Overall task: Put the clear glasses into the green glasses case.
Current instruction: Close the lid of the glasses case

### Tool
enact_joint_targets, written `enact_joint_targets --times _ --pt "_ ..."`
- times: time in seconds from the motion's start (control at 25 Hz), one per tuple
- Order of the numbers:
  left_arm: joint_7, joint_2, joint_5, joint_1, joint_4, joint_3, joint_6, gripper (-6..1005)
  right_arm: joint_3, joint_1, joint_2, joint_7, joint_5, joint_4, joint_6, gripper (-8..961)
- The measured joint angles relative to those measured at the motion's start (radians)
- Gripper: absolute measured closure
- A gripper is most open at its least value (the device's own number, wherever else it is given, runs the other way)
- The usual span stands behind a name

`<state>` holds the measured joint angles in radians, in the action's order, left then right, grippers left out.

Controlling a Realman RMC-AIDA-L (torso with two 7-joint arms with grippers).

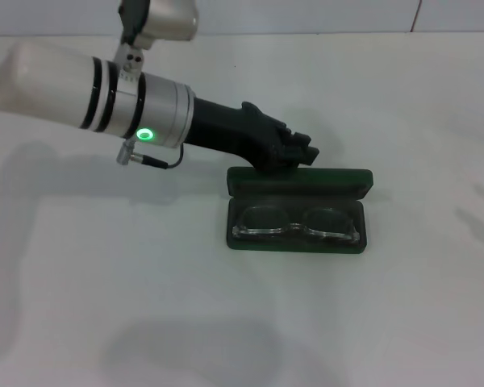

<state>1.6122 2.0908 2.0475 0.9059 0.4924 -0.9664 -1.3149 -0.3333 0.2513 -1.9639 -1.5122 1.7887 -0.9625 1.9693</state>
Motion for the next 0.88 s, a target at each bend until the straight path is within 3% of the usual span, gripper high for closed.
enact_joint_targets --times 0.88 --pt "-0.015 0.003 -0.051 0.006 -0.057 -0.067 0.077 779 0.0 0.026 0.008 0.037 0.0 0.054 -0.041 422"
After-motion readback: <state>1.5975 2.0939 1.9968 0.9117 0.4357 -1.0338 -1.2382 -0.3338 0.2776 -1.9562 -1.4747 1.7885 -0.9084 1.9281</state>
